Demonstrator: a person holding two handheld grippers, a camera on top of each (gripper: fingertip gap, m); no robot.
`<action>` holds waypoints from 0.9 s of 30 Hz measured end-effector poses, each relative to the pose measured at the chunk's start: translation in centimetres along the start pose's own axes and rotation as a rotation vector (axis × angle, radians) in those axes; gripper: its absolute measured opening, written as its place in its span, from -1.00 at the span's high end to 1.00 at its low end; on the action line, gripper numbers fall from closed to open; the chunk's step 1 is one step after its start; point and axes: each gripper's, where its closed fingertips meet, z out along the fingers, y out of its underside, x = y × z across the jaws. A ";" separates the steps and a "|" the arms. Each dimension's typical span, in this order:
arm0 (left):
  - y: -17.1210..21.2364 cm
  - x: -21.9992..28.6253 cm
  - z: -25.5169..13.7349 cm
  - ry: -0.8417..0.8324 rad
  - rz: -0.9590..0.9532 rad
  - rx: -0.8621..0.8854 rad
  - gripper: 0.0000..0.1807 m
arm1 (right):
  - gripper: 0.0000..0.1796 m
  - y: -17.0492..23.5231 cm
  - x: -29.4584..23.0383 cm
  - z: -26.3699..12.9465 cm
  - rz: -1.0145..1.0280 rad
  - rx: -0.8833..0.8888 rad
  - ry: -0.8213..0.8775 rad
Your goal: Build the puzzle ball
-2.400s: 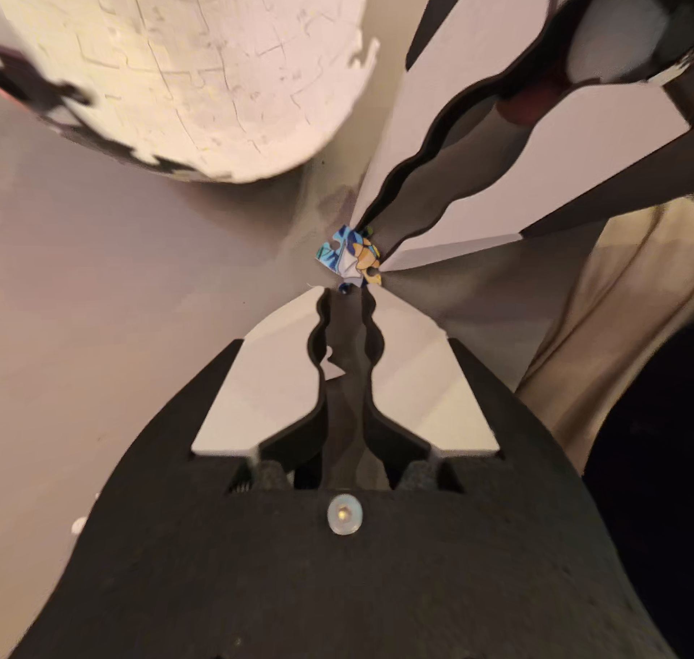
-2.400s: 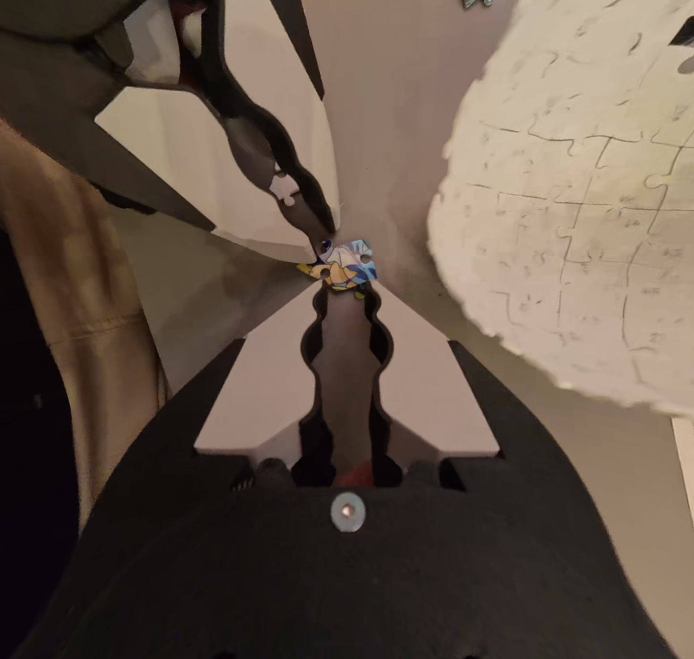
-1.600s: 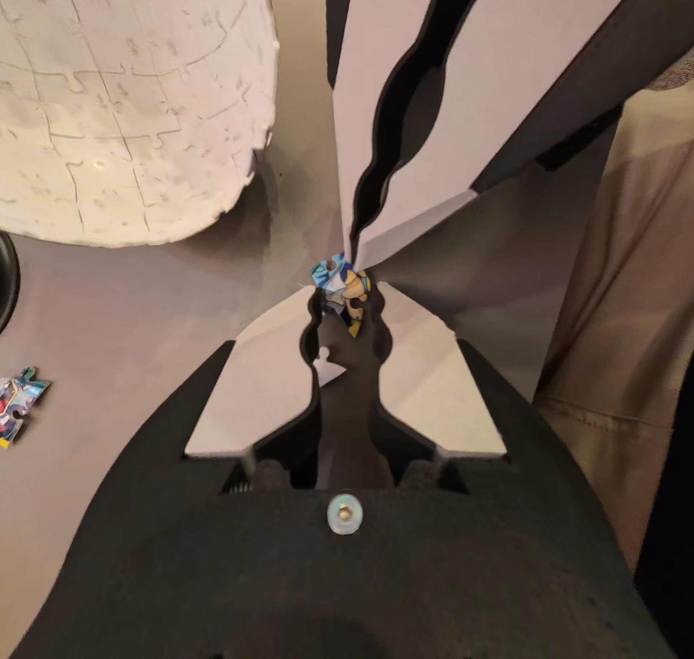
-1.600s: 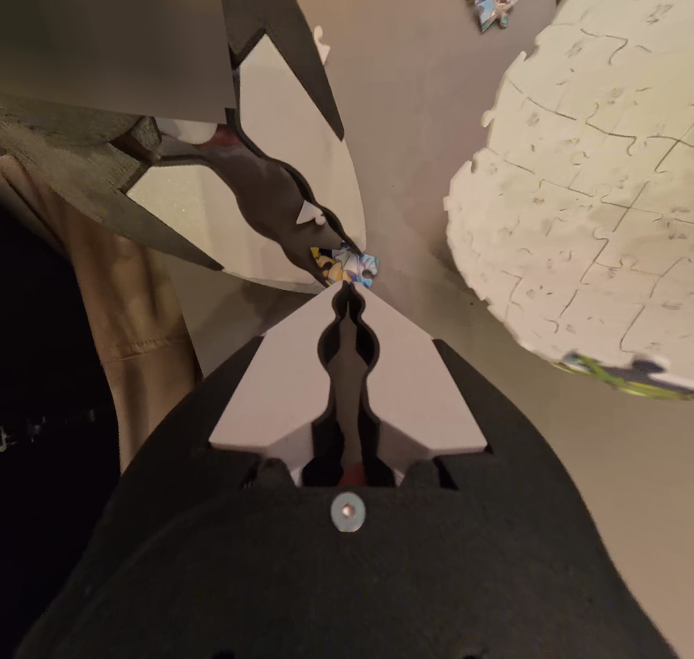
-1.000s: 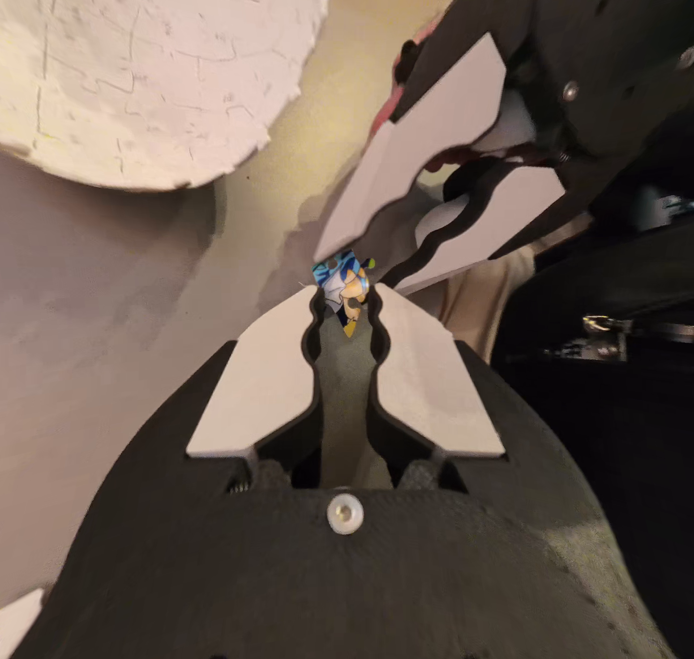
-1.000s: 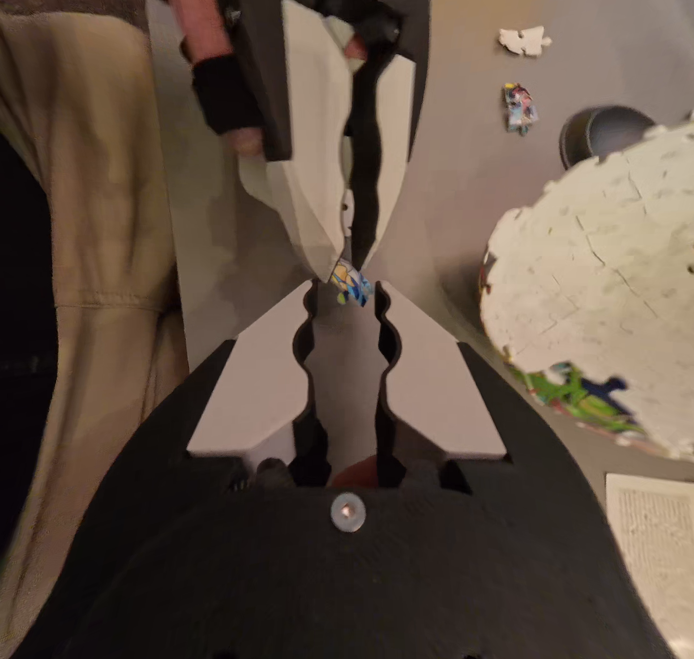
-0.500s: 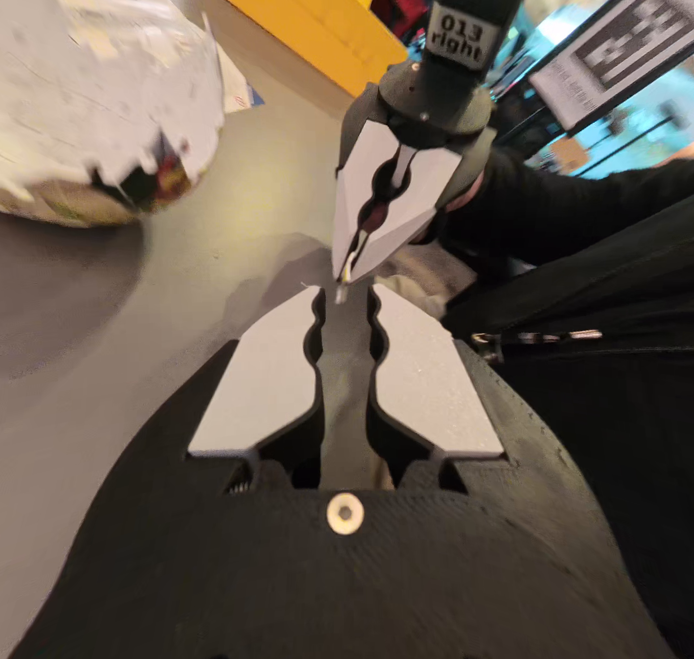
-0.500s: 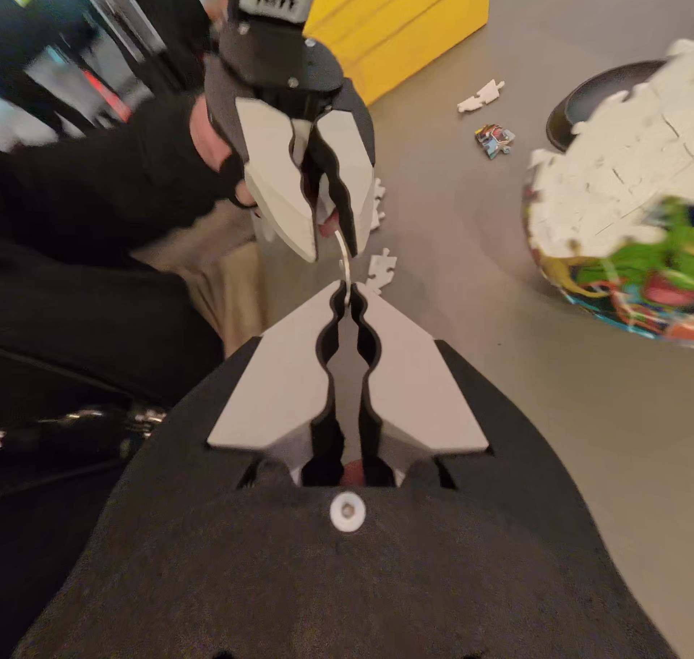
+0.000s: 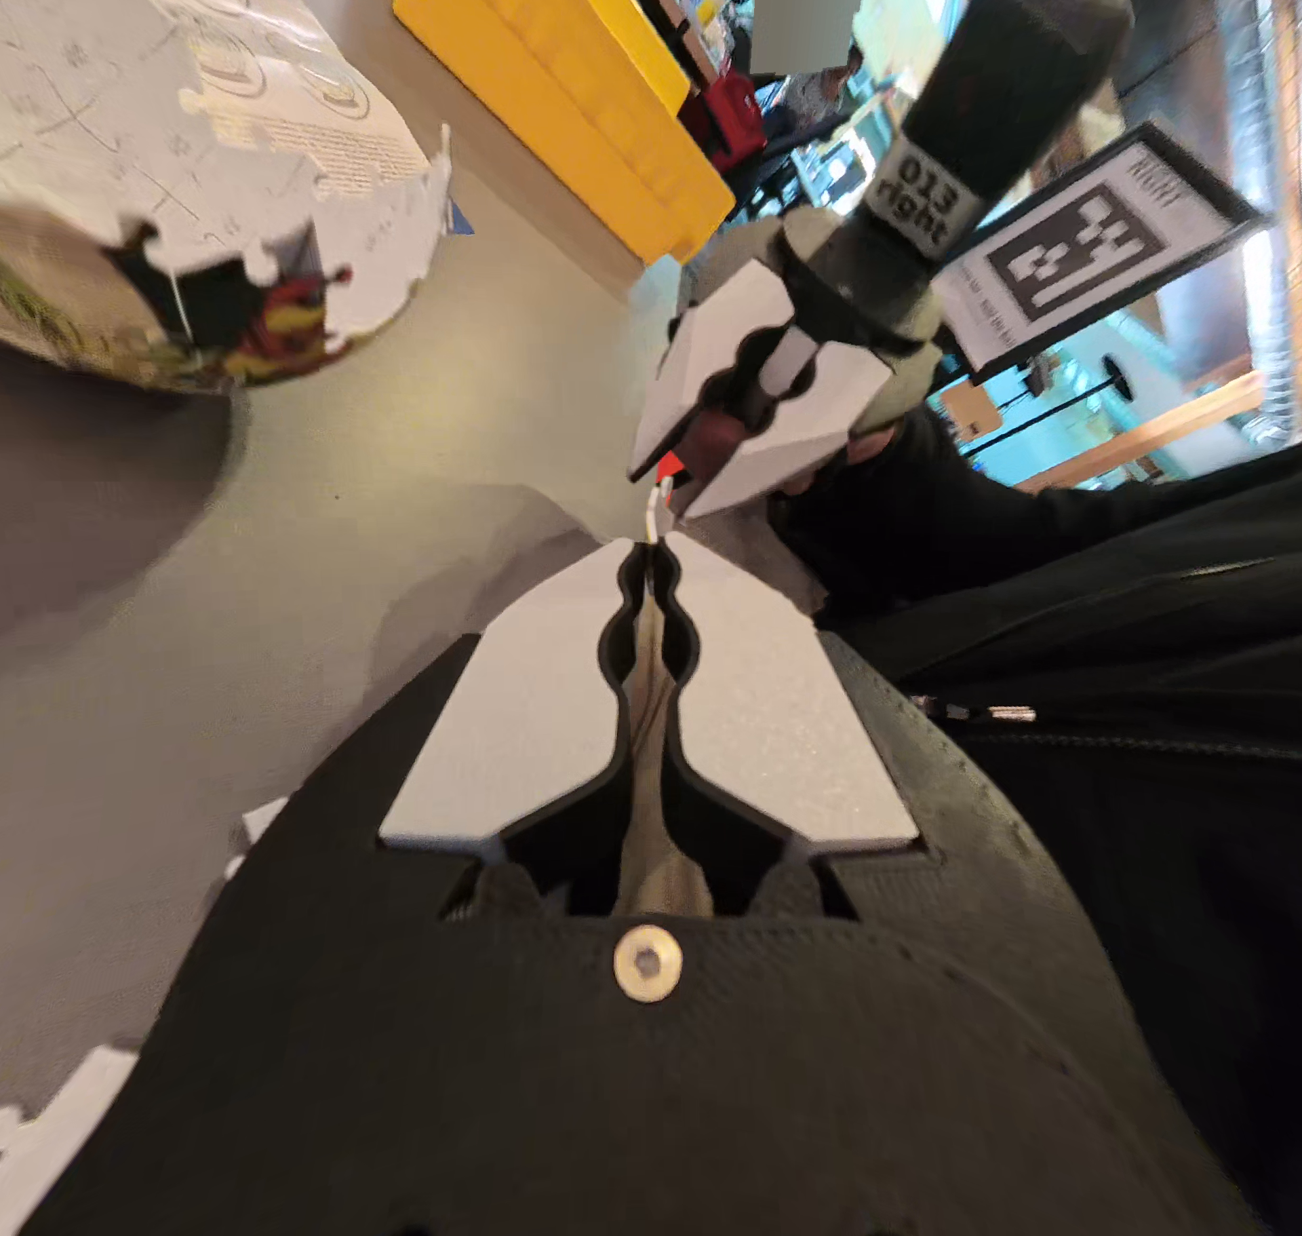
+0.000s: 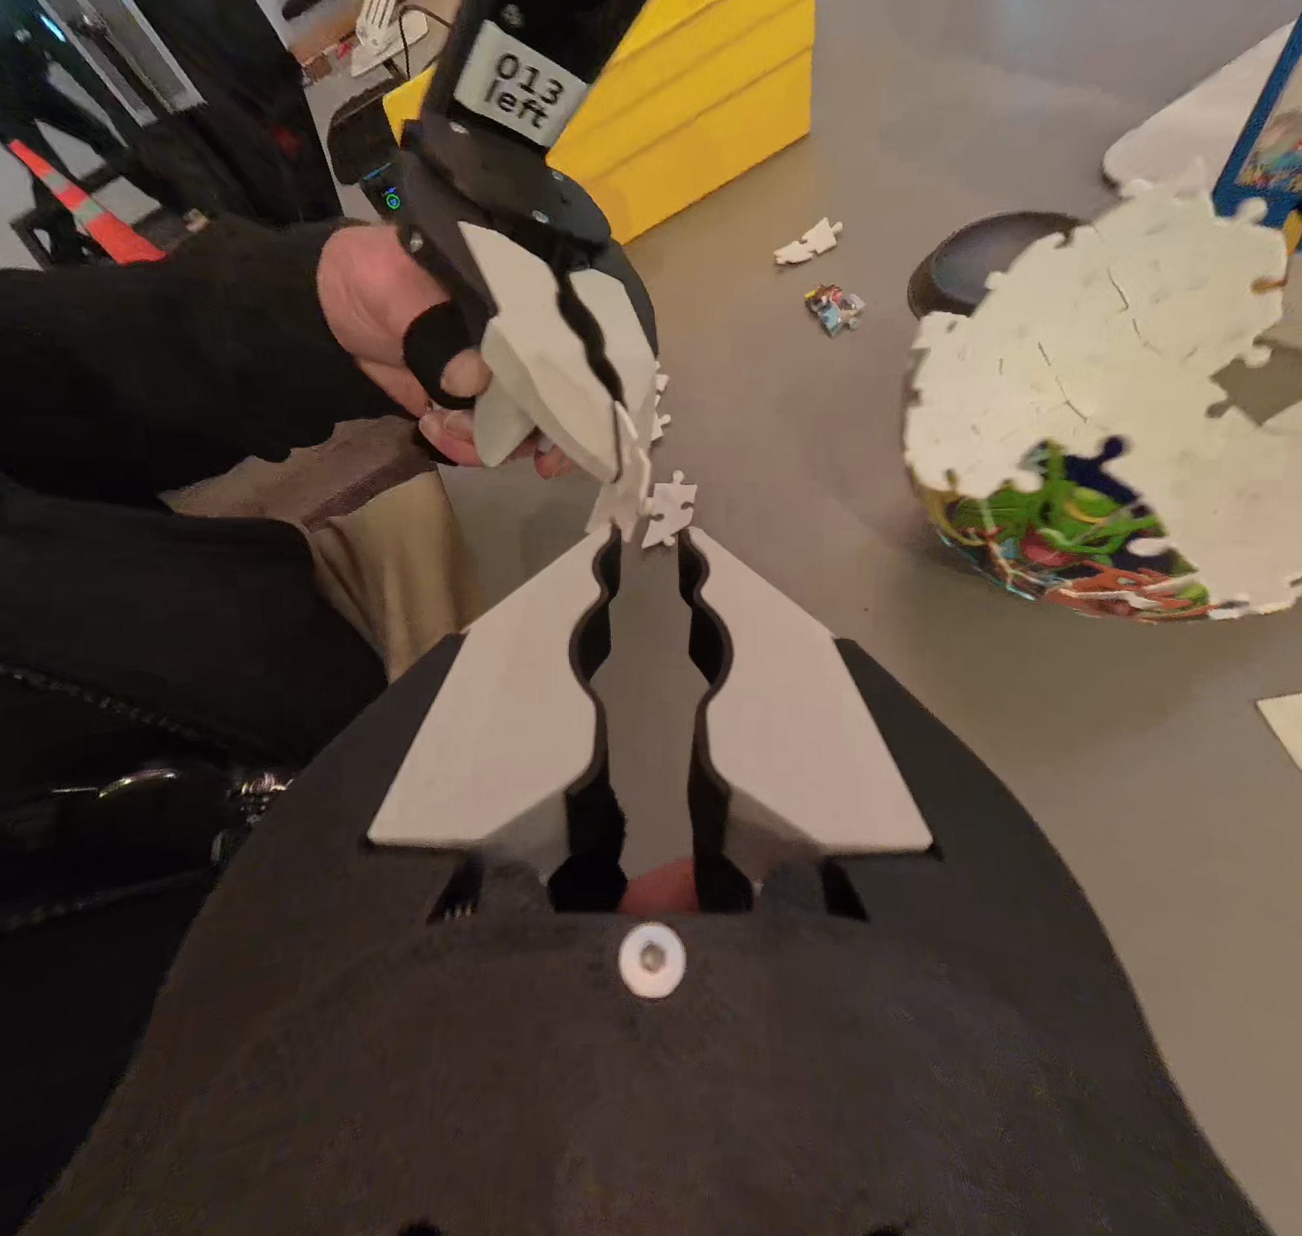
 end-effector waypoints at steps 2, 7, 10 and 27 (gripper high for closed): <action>-0.4 0.0 0.0 0.019 -0.057 0.047 0.98 | 0.74 -0.3 -0.5 0.0 -0.035 0.011 0.031; -1.1 0.8 0.2 0.049 -0.131 0.139 0.98 | 0.54 -0.5 0.0 0.3 -0.248 -0.036 0.271; -1.6 1.2 0.3 0.056 -0.169 0.202 0.98 | 0.66 -0.3 0.5 0.6 -0.314 -0.080 0.379; -1.6 1.4 1.0 0.018 -0.224 0.272 0.98 | 0.75 -0.3 1.0 0.1 -0.543 -0.169 0.582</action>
